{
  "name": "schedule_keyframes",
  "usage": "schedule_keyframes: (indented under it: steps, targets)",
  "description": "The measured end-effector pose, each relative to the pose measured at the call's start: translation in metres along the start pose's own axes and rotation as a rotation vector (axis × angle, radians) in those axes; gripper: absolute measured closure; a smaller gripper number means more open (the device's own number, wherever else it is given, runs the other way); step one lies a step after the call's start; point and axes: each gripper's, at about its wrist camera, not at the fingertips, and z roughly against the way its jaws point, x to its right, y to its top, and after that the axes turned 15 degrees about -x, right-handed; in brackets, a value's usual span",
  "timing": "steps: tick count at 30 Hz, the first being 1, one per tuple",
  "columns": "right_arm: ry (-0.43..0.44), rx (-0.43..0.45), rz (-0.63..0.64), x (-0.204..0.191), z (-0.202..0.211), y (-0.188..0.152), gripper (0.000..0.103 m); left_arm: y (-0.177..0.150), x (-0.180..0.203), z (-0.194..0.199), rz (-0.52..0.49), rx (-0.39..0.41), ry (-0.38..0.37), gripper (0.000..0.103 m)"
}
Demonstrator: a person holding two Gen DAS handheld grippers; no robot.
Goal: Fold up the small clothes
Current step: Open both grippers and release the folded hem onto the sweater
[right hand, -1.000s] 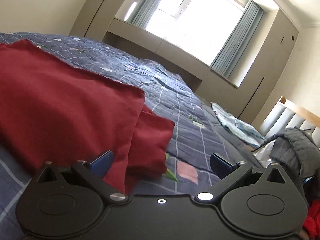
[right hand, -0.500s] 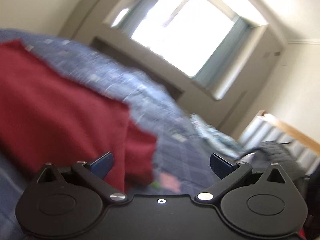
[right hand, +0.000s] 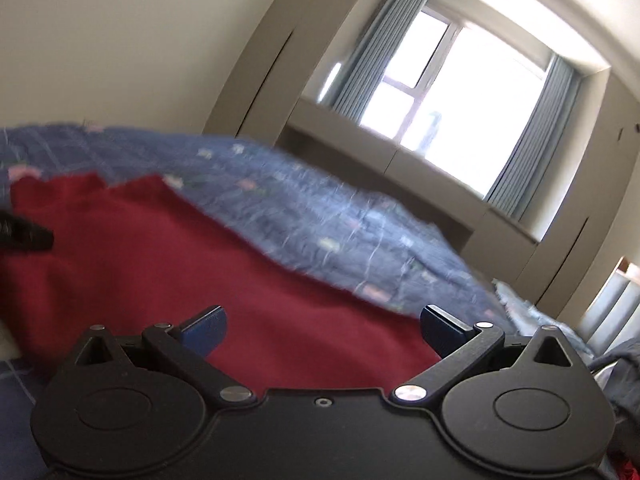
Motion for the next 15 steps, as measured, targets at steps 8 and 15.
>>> schedule_keyframes:
  steps: [8, 15]
  targets:
    - [-0.021, -0.005, 0.026, -0.018, -0.006, -0.018, 0.001, 0.000, -0.002, 0.001, 0.008, 0.004, -0.010, 0.000]
    - [-0.007, 0.002, 0.011, -0.012, -0.009, -0.018, 0.001, -0.006, -0.011, 0.025, 0.060, -0.056, -0.095, 0.000]
